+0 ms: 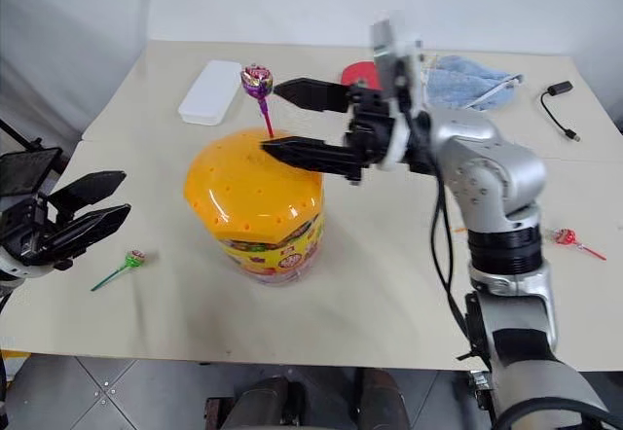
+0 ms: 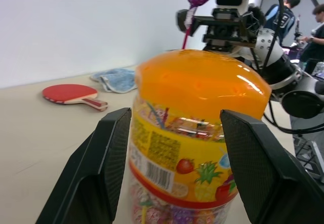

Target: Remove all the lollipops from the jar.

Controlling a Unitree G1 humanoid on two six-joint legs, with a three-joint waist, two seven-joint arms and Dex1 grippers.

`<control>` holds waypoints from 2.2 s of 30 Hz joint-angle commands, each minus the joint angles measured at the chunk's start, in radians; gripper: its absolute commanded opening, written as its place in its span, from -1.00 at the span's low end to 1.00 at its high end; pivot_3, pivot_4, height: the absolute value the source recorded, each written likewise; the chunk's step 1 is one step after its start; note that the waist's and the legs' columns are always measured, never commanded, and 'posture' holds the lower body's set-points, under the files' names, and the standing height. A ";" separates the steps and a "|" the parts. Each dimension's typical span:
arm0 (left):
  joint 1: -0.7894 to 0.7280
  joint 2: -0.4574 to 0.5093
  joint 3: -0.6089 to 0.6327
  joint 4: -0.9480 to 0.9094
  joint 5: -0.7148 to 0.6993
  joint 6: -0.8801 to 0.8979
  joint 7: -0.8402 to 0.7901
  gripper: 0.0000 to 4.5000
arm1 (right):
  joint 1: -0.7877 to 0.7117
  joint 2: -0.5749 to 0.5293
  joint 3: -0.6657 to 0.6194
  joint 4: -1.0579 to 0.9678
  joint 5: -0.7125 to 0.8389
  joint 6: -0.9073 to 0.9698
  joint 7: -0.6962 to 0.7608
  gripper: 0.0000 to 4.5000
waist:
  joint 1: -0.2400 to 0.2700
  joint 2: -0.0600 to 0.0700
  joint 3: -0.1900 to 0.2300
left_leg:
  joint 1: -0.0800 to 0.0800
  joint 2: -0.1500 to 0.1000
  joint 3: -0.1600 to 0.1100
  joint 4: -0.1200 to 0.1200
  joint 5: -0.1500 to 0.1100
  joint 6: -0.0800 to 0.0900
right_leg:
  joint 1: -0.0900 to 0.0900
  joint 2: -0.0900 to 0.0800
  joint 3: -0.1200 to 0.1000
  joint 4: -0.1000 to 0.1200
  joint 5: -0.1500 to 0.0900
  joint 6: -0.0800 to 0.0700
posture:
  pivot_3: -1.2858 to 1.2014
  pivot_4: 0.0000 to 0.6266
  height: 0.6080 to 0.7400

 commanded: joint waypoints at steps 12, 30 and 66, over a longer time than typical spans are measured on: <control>-0.008 -0.008 0.010 -0.098 -0.031 -0.014 0.042 0.33 | -0.079 0.067 -0.028 0.073 -0.084 -0.081 -0.034 -0.80 | -0.006 0.000 0.000 | 0.000 0.000 0.001 0.000 0.000 0.000 | -0.001 0.000 0.001 0.001 0.000 0.000 | 0.03 -0.52 1.00; -0.071 0.149 -0.123 -0.086 0.016 0.011 -0.140 0.33 | 0.135 -0.651 -0.156 0.353 -0.348 0.011 0.019 -0.99 | 0.006 -0.002 0.001 | -0.001 0.000 0.006 -0.002 0.000 0.001 | -0.002 -0.001 0.003 -0.004 0.000 0.000 | 0.03 -0.52 1.00; 0.149 0.114 0.021 0.070 0.222 -0.127 -0.061 0.33 | 0.615 -0.583 -0.517 0.221 -0.219 -0.411 0.263 0.99 | -0.017 -0.001 0.000 | 0.005 0.006 0.017 -0.002 -0.001 -0.002 | -0.003 0.003 0.011 -0.002 0.000 0.000 | 0.03 -0.52 1.00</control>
